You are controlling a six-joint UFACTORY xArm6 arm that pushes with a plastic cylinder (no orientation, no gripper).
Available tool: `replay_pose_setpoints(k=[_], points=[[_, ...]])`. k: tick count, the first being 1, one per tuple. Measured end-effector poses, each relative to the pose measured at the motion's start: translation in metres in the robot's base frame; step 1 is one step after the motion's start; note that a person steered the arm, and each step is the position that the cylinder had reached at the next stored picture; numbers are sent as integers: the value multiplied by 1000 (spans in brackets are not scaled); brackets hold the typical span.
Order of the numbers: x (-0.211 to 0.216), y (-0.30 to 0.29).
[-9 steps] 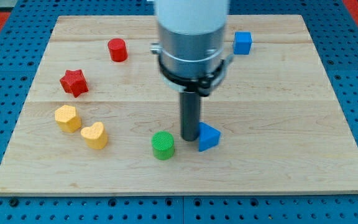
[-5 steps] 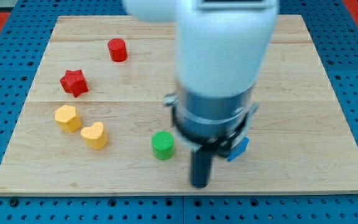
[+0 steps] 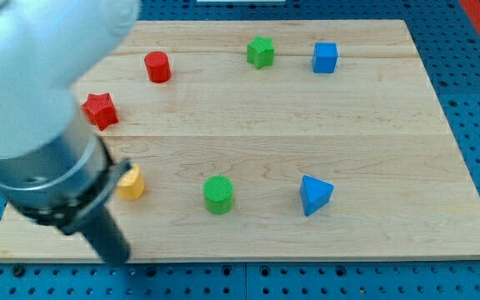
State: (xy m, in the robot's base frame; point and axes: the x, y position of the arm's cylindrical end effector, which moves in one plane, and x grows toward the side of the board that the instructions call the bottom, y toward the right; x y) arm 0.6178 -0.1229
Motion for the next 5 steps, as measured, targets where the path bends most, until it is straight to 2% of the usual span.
replay_pose_setpoints(k=[1, 3, 4, 5], points=[[-6, 83], [-7, 131], [-6, 184], [1, 183]])
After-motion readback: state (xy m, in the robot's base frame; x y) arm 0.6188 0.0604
